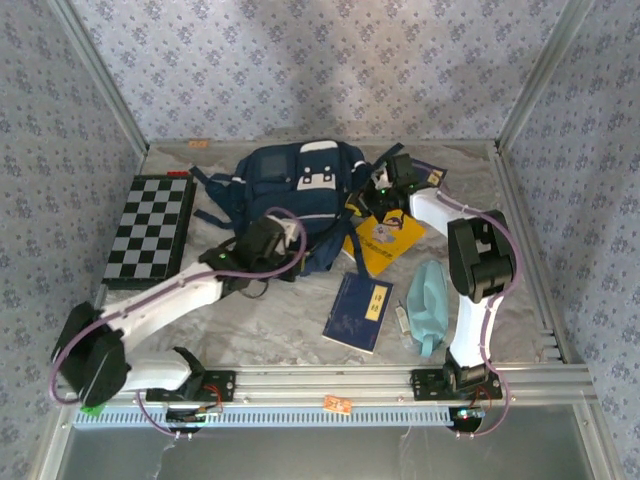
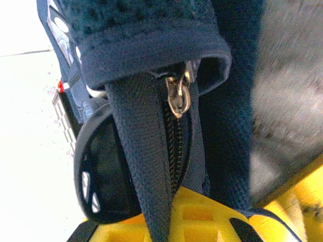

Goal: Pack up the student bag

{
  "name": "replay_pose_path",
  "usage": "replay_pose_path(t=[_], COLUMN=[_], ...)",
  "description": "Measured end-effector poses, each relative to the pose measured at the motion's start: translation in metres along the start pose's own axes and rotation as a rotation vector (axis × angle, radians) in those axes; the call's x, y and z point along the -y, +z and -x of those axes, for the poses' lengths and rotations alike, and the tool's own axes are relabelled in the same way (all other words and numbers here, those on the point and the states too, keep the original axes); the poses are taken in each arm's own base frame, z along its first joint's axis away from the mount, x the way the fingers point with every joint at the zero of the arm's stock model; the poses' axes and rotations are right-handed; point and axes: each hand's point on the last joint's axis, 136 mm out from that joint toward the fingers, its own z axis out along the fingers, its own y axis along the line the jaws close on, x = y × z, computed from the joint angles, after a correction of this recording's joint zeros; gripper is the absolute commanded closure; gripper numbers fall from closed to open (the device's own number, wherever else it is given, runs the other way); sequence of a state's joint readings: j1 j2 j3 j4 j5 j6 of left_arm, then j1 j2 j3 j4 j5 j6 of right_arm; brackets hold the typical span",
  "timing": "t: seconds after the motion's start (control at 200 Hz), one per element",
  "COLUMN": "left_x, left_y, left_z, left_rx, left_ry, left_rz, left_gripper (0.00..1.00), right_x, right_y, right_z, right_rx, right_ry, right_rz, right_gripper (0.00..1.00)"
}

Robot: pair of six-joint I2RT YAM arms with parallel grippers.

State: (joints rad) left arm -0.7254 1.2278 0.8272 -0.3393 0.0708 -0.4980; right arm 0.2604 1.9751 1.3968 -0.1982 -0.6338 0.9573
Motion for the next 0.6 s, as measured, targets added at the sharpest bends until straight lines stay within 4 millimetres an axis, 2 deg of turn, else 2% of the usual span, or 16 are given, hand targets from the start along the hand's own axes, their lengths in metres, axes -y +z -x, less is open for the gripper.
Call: replay_pose_path(t=[0.04,0.07,0.115,0.125,0.16,0.195,0.29,0.365,0.46,0.535,0.6], left_x=[-0.018,-0.03,-0.044,-0.046,-0.049,-0.048,-0.041,-0.031,-0.017,-0.008,-0.004], left_y=[-0.003,-0.003,-0.002,-0.002,-0.001,0.001,0.007,0.012,0.012,0.012,0.014], left_z=[-0.002,-0.003,-0.004,-0.004,-0.004,-0.005,-0.006,-0.004,0.0,0.003,0.005], left_rx=[-0.007,-0.016,-0.025,-0.027,-0.032,-0.041,-0.064,-0.067,-0.061,-0.06,-0.063], left_ry=[-0.037,-0.06,-0.087,-0.091,-0.099,-0.1,-0.097,-0.086,-0.058,-0.043,-0.036], left_rz=[0.028,0.049,0.071,0.073,0.071,0.061,0.027,0.001,-0.03,-0.045,-0.05], left_gripper=[1.0,1.0,1.0,1.0,1.0,1.0,1.0,1.0,1.0,1.0,1.0], right_x=[0.001,0.001,0.0,0.0,-0.001,-0.003,-0.006,-0.008,-0.009,-0.004,0.0], right_y=[-0.001,-0.001,-0.002,-0.002,-0.003,-0.005,-0.016,-0.031,-0.042,-0.037,-0.022], right_z=[0.006,0.009,0.011,0.011,0.01,0.008,-0.004,-0.032,-0.083,-0.123,-0.151], right_rx=[-0.003,-0.007,-0.011,-0.011,-0.012,-0.01,0.011,0.011,-0.011,-0.044,-0.08], right_ry=[-0.003,-0.008,-0.021,-0.022,-0.038,-0.048,-0.085,-0.096,-0.105,-0.079,-0.046], right_rz=[-0.009,-0.016,-0.024,-0.025,-0.03,-0.033,-0.054,-0.07,-0.072,-0.082,-0.091], right_gripper=[0.95,0.87,0.72,0.66,0.5,0.41,0.29,0.25,0.19,0.19,0.19])
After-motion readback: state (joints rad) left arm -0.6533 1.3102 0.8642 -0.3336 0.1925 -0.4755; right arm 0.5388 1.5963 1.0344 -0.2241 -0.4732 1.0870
